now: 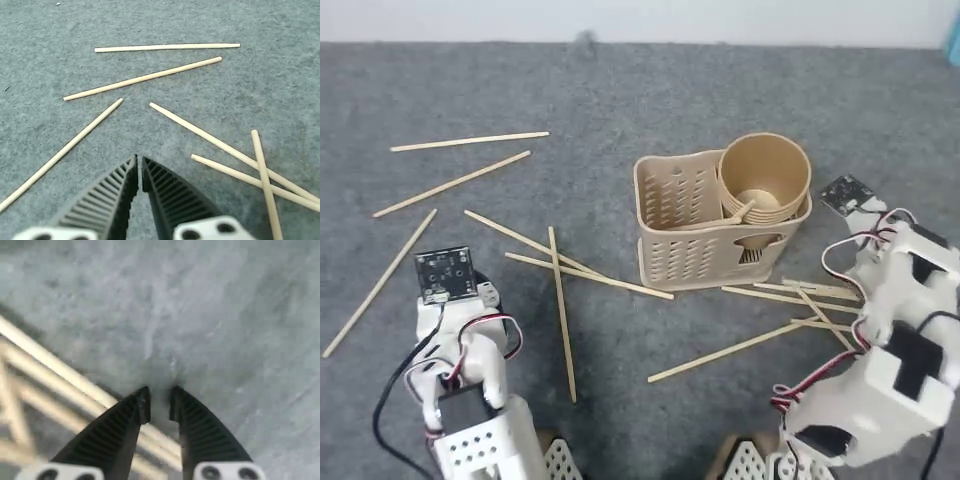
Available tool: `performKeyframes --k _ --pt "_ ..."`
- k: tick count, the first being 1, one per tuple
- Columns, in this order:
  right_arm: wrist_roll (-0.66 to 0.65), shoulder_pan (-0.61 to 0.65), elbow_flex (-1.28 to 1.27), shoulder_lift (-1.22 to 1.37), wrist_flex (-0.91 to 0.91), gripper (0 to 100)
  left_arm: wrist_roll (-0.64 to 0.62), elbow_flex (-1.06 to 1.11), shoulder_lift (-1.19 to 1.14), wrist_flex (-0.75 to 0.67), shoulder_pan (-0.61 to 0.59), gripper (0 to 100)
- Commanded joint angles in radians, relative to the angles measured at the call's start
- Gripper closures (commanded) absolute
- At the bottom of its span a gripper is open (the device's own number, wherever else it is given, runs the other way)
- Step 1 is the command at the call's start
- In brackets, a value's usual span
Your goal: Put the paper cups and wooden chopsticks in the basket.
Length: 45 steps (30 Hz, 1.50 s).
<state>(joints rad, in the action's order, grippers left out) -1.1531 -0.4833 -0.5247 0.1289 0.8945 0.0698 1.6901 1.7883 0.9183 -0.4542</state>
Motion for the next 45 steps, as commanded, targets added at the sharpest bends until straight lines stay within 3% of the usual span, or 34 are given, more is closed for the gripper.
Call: performKeyframes --k 1,11,17,24,31,36,45 --pt "0.021 0.022 0.005 -0.150 0.127 85.6 0.009 -0.004 -0.009 0.005 0.000 99" --pt "0.112 0.285 -0.203 -0.424 0.151 85.7 0.009 -0.004 -0.009 0.005 -0.002 99" --pt "0.110 0.294 -0.316 -0.429 -0.048 85.7 0.009 -0.004 -0.009 0.005 -0.002 99" --pt "0.109 0.298 -0.416 -0.429 -0.070 85.8 0.009 -0.004 -0.009 0.003 -0.002 99" --pt "0.103 0.216 -0.437 -0.429 -0.125 86.3 0.009 -0.004 -0.009 0.003 -0.002 99" --pt "0.038 0.128 -0.437 -0.429 -0.193 98.7 0.009 -0.004 -0.009 0.003 -0.002 99" --pt "0.020 0.012 -0.433 -0.438 -0.231 96.1 0.009 -0.004 -0.009 0.005 -0.003 99"
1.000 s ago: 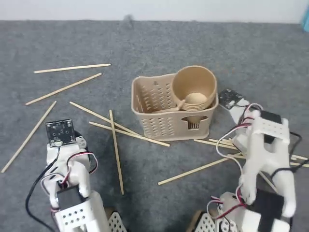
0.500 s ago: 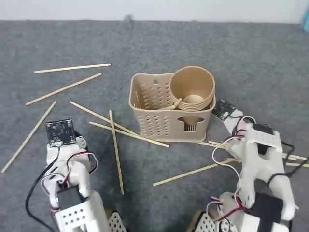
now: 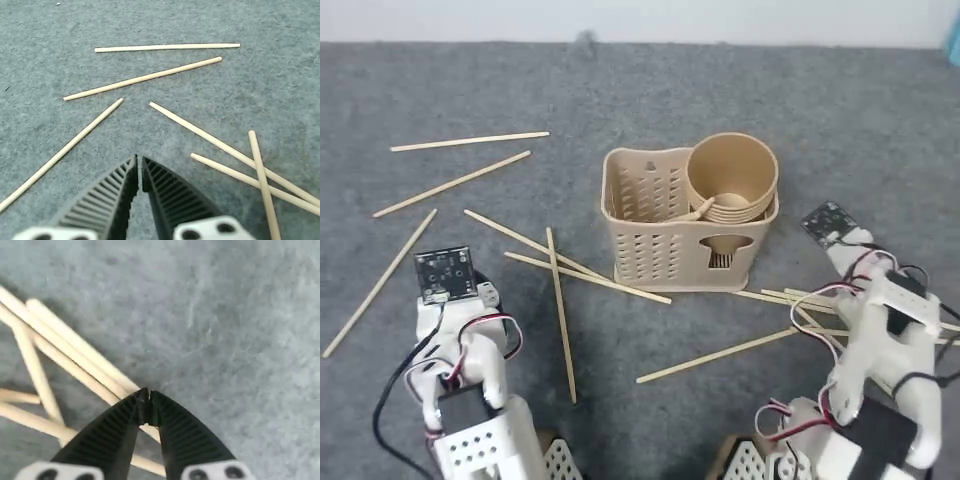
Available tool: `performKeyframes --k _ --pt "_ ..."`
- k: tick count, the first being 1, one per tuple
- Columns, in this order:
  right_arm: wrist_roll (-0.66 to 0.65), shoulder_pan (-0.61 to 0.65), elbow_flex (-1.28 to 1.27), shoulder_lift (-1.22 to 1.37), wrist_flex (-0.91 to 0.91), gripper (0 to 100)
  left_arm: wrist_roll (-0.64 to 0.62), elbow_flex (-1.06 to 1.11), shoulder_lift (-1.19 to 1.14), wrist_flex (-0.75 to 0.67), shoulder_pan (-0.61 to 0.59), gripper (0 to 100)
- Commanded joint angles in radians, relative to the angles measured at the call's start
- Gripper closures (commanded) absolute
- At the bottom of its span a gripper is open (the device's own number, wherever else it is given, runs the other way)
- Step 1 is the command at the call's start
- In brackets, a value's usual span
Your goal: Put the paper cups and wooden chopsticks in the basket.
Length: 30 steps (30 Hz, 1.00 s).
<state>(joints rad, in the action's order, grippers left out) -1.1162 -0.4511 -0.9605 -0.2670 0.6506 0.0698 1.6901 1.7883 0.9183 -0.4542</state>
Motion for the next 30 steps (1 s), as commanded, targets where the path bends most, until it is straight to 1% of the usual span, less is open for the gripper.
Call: performKeyframes --k 1,4,6,8,10,13,17,20,23,26,28,30 --pt "-0.017 -0.016 0.003 -0.047 0.058 96.1 0.009 -0.004 -0.009 0.005 -0.003 99" --pt "-0.017 0.012 0.020 -0.059 0.186 94.9 0.009 -0.004 -0.009 0.005 -0.003 99" --pt "-0.017 0.021 0.028 -0.081 0.240 90.5 0.009 -0.004 -0.009 0.005 -0.003 99" --pt "-0.017 0.024 0.031 -0.091 0.249 86.1 0.009 -0.004 -0.009 0.005 -0.003 99" --pt "-0.018 0.035 0.028 -0.084 0.223 83.7 0.009 -0.004 -0.009 0.005 -0.003 99" --pt "-0.017 0.038 0.025 -0.030 0.142 83.6 0.009 -0.004 -0.009 0.005 -0.003 99" --pt "-0.014 0.027 0.040 0.099 -0.027 83.7 0.009 -0.004 -0.009 0.005 -0.003 99" --pt "-0.012 0.001 0.106 0.213 -0.102 83.7 0.009 -0.004 -0.009 0.005 -0.003 99" --pt "-0.008 -0.041 0.238 0.335 -0.105 85.2 0.009 -0.004 -0.009 0.005 -0.003 99" --pt "0.044 -0.094 0.382 0.444 -0.088 91.6 0.009 -0.004 -0.009 0.005 -0.003 99" --pt "0.051 -0.131 0.488 0.495 -0.021 93.4 0.009 -0.004 -0.009 0.005 -0.003 99" --pt "0.052 -0.166 0.594 0.522 0.096 93.5 0.009 -0.004 -0.009 0.005 -0.002 99"
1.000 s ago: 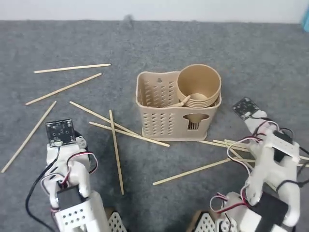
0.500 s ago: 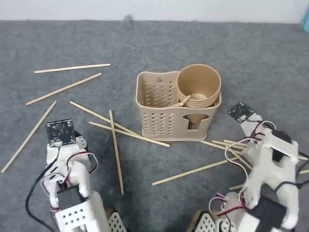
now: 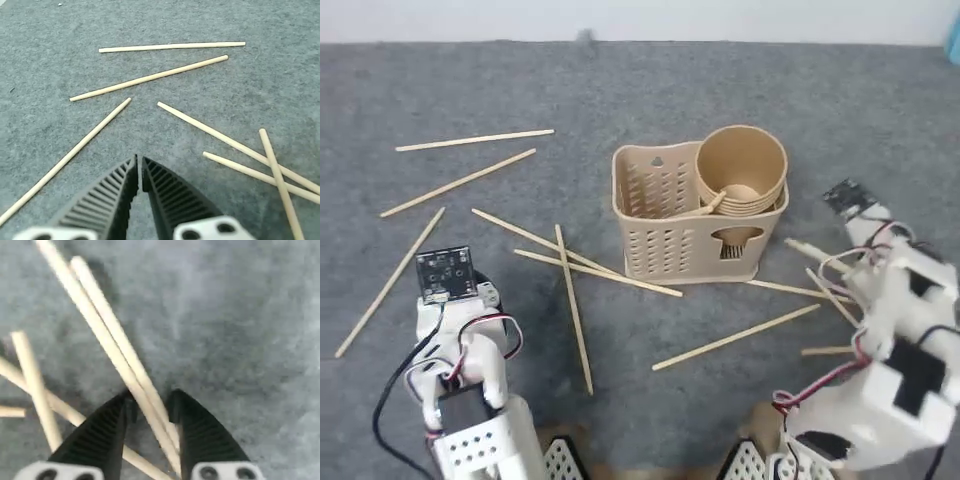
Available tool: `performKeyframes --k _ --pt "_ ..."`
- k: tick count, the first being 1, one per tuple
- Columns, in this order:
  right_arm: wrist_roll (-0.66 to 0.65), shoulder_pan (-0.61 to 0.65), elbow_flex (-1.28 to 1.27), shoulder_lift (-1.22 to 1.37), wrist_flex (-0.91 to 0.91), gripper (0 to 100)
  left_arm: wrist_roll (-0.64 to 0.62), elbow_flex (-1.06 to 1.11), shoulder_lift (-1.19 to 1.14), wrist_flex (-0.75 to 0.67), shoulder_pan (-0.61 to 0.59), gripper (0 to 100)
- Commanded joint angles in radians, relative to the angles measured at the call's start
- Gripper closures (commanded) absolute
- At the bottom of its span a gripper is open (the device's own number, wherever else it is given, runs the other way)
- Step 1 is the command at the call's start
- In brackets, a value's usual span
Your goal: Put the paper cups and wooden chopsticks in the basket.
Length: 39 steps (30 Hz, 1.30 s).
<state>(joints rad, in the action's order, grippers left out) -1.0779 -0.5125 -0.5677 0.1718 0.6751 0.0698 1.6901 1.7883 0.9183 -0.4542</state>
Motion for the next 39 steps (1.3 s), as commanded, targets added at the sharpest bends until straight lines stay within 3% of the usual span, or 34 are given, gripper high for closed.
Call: performKeyframes --k 1,8,14,21,27,39 --pt "0.014 -0.119 0.249 0.090 0.139 93.5 0.009 -0.004 -0.009 0.005 -0.002 99" --pt "0.008 -0.139 0.457 0.088 0.579 94.0 0.009 -0.004 -0.009 0.005 0.000 99" --pt "0.011 -0.119 0.473 0.016 0.733 98.6 0.009 -0.004 -0.009 0.005 0.000 99" --pt "0.046 -0.111 0.339 -0.073 0.590 97.2 0.009 -0.004 -0.009 0.005 0.000 99" --pt "0.126 -0.033 0.315 -0.081 0.564 87.0 0.009 -0.004 -0.009 0.005 0.000 99" --pt "0.180 0.081 0.315 -0.077 0.441 86.4 0.009 -0.004 -0.009 0.005 -0.002 99"
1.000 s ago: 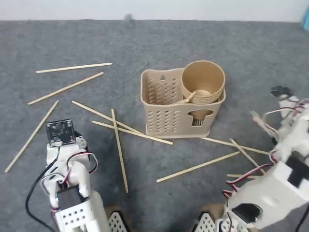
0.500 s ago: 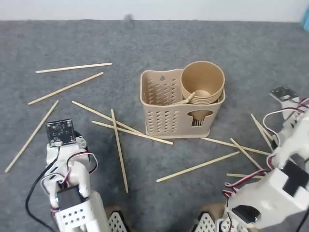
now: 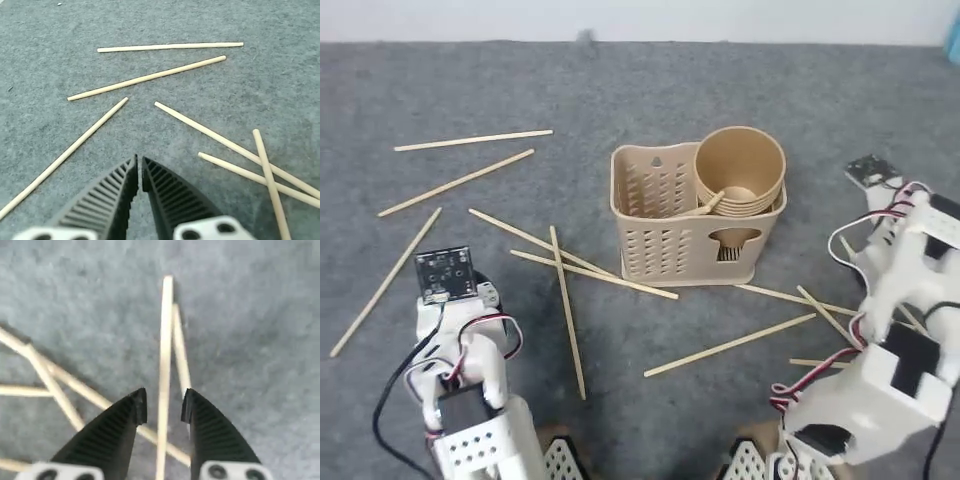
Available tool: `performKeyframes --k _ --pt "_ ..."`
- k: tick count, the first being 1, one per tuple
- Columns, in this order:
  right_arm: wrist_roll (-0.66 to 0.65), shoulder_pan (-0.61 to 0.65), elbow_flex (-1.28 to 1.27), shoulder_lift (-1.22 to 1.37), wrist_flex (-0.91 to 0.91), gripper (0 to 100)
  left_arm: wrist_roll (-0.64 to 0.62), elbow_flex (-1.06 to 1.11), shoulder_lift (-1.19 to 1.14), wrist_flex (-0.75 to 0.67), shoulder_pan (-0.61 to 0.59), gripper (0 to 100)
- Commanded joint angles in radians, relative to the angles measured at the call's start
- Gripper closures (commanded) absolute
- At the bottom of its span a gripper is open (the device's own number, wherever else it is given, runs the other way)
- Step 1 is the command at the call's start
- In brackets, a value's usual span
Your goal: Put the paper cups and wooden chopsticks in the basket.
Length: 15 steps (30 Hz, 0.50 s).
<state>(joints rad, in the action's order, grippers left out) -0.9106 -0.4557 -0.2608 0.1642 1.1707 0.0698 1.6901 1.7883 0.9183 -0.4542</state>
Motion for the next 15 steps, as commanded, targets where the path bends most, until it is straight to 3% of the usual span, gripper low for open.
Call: performKeyframes --k 1,15 --pt "0.012 0.030 0.008 -0.065 -0.074 86.4 0.009 -0.004 -0.009 0.005 -0.002 99" --pt "0.083 0.143 0.014 0.077 -0.188 86.6 0.009 -0.004 -0.009 0.005 -0.002 99"
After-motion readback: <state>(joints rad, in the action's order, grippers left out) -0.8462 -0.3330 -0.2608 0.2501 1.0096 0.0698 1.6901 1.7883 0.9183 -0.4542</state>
